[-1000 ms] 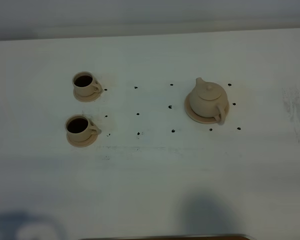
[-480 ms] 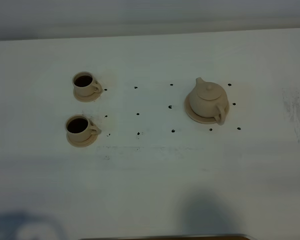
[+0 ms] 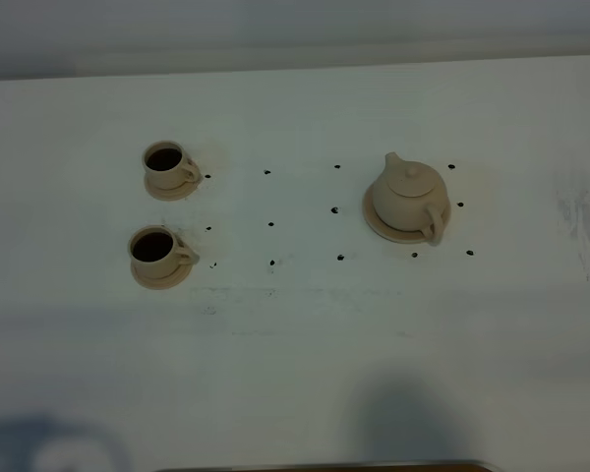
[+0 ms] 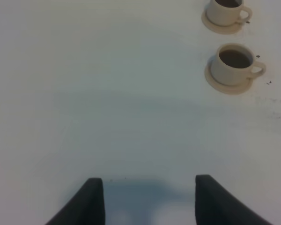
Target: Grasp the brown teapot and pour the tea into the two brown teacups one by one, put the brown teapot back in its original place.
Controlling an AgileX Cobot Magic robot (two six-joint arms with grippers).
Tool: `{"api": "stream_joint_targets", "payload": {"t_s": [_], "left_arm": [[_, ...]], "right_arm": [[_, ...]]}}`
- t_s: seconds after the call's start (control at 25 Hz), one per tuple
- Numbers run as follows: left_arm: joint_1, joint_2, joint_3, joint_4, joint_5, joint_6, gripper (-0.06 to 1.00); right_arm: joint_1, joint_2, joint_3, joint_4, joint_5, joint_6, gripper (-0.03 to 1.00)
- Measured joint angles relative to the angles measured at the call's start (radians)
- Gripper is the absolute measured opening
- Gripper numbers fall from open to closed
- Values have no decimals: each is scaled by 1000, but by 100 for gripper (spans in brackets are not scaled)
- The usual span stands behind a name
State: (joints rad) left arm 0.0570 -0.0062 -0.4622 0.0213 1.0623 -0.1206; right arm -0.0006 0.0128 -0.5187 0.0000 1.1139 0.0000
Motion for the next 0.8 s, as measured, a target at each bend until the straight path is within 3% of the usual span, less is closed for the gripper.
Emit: {"api": "stream_joint_targets", "payload": {"t_s": [0.8], "left_arm": [[0,0,0,0,0,0,50]], "right_arm": [[0,0,0,0,0,0,51]]}}
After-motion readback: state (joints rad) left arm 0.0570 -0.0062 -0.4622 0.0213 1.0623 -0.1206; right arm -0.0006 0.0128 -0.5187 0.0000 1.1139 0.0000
